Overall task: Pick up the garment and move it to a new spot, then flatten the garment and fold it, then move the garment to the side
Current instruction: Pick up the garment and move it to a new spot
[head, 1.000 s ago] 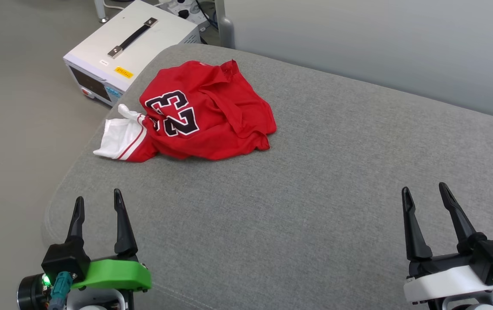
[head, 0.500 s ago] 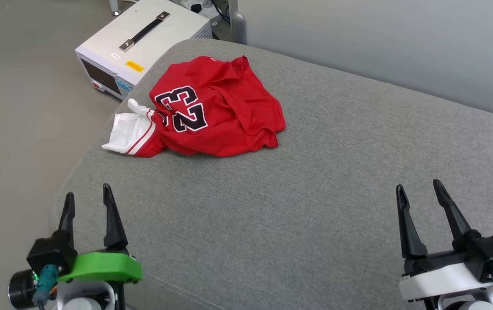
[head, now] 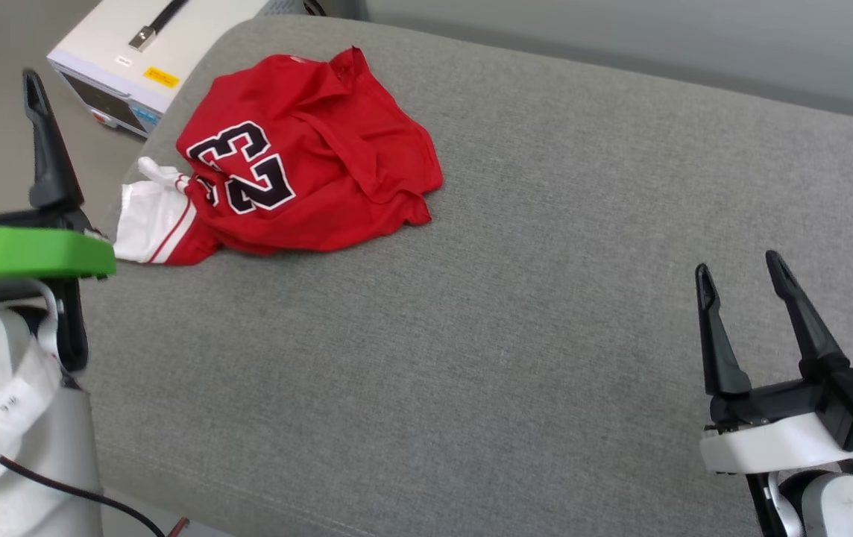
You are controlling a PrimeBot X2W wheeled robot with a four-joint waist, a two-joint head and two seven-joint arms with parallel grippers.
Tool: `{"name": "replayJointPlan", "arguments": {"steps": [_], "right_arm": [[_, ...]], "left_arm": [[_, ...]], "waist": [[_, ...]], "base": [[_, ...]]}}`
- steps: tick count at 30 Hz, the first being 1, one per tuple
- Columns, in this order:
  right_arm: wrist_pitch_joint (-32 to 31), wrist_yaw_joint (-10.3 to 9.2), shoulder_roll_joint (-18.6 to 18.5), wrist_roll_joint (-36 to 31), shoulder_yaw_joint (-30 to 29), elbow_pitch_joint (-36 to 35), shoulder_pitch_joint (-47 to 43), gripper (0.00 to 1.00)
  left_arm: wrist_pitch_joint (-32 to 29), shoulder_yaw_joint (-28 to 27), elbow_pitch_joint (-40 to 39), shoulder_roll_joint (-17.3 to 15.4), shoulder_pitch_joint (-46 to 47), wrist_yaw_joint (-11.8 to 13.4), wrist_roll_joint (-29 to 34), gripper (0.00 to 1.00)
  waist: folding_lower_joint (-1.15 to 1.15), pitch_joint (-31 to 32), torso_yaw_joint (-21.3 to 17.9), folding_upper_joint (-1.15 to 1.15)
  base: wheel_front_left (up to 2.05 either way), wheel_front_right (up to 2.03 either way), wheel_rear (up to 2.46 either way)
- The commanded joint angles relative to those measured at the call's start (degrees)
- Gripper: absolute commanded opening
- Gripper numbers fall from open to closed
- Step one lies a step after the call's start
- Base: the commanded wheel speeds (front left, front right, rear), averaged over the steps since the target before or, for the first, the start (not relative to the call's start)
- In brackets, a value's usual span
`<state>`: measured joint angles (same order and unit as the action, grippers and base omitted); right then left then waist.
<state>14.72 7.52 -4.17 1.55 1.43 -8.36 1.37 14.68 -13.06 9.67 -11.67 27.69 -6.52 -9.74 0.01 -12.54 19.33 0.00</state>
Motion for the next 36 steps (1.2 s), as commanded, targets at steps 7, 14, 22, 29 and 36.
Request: {"name": "replayJointPlan", "arguments": {"steps": [7,14,22,29,36], "right_arm": [[0.3,-0.03,-1.6,-0.8,-0.5,-2.2,3.5,1.0],[0.3,-0.03,-2.8,-1.3,-0.6,-3.4,4.9,1.0],[0.3,-0.03,-3.0,-1.3,-2.3,-4.5,4.9,1.0],[0.3,-0.03,-3.4,-1.1,-2.3,-4.8,6.0,1.0],[0.3,-0.03,-3.5,-0.9,-2.2,-4.8,7.6,1.0]], "left_arm": [[-1.2,6.6,8.7,-8.5,13.8,-0.9,-3.6,1.0],[-16.8,19.3,16.2,-16.4,23.6,-1.0,-17.9,1.0],[-42.3,32.7,18.7,-22.2,30.1,-1.0,-32.6,1.0],[-55.6,43.1,18.9,-25.1,31.9,-1.0,-37.9,1.0],[-59.3,50.7,23.2,-25.4,32.1,-1.0,-38.3,1.0]], "waist": [[-0.01,-9.2,-4.9,0.0],[-0.01,-11.8,-6.1,0.0],[-0.01,-13.8,-6.7,0.0],[-0.01,-16.1,-7.7,0.0],[-0.01,-18.3,-9.0,0.0]], "base": [[0.0,0.0,0.0],[0.0,0.0,0.0],[0.0,0.0,0.0],[0.0,0.0,0.0],[0.0,0.0,0.0]]}}
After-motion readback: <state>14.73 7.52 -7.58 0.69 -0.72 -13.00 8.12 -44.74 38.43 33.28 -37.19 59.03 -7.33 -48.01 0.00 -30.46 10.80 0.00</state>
